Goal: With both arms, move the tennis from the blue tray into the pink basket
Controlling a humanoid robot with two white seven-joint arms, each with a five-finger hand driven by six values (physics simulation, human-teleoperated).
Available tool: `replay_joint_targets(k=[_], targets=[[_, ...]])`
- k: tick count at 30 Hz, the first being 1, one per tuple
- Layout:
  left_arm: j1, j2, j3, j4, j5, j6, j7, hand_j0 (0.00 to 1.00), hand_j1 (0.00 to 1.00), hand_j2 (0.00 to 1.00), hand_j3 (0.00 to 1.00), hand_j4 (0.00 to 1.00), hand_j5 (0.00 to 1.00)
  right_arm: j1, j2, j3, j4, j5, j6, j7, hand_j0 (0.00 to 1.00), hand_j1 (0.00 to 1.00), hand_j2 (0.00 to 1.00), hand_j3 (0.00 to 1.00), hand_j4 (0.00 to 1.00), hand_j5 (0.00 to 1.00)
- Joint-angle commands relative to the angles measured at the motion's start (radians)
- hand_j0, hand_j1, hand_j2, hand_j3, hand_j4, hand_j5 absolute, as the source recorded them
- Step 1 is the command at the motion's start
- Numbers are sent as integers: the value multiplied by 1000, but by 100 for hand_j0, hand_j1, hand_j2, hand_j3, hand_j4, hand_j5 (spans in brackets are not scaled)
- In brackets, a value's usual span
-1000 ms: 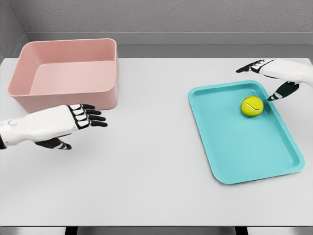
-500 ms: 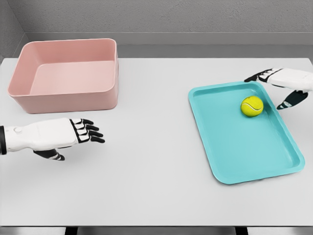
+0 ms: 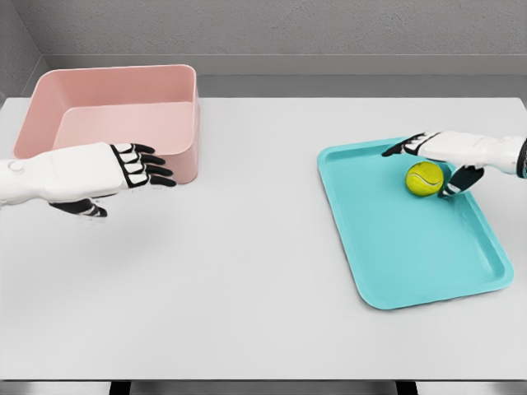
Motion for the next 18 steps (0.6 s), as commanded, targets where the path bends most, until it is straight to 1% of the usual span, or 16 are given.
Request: replay_joint_targets(k=[1,2,3,6,10,11,13,17,18], targets=[[2,-11,0,12,10,1,1,100,100,100,100,100,100,0,6,7,3,0,2,1,100,100,100,100,100,100],[2,-2,0,-1,11,1,1,100,100,100,100,100,100,2,6,8,3,0,2,1,100,100,100,100,100,100],[3,15,1,-30,16,1,6,100,100,100,100,100,100,2,6,13,8,0,2,3,100,100,100,100,100,100],[20,14,0,-30,16,1,7,100,100,100,100,100,100,2,6,14,12,0,2,3,99,99,99,99,99,99],[14,4,3,-30,-21,1,6,100,100,100,100,100,100,2,6,14,34,2,2,3,98,98,98,98,98,98],[23,4,1,-30,-27,1,6,100,100,100,100,100,100,3,7,14,41,2,2,3,98,98,98,98,98,98],[63,6,0,-30,-24,1,4,100,100,100,100,100,100,3,11,21,54,2,2,3,98,98,98,98,98,98],[71,3,0,-30,-22,1,11,100,100,100,100,100,100,3,34,22,80,2,2,3,96,96,96,96,96,96],[72,-22,0,-30,-22,1,15,100,100,100,100,100,100,2,35,22,87,2,2,3,96,96,96,96,96,96]])
